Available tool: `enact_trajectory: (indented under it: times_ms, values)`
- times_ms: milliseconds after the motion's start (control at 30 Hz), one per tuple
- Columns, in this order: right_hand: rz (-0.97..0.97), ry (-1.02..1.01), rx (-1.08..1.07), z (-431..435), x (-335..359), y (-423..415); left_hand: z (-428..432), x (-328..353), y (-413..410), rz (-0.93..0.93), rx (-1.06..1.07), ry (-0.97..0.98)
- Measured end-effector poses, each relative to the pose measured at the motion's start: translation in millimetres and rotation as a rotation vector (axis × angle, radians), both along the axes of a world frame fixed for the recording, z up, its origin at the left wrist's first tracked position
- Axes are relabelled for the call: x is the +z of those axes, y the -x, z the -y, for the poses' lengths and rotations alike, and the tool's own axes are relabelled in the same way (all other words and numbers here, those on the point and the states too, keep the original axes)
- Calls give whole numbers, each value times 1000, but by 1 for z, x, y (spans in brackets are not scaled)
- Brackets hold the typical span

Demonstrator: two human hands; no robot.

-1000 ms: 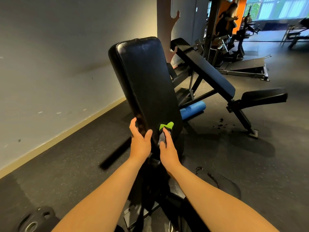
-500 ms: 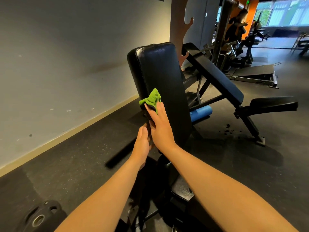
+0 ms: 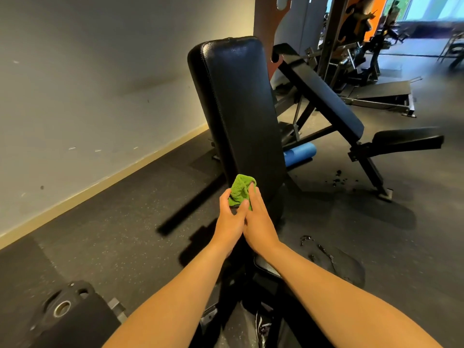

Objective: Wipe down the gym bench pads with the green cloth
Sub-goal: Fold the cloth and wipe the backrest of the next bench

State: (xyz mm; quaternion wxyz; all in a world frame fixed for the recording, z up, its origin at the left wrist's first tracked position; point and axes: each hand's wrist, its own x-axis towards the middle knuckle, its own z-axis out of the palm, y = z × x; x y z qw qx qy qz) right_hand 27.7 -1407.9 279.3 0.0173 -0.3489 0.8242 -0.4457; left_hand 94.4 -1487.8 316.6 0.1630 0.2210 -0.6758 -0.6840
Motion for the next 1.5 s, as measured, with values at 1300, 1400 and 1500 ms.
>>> enact_trajectory:
  times_ms: [1300, 1400, 1500]
  values:
    - [660, 338, -81, -30, -39, 16, -51, -81, 44, 289, 391, 385]
    - [785, 312, -41, -42, -38, 17, -58, -83, 32, 272, 243, 566]
    - [868, 479, -187, -54, -34, 23, -52, -84, 28, 149, 59, 612]
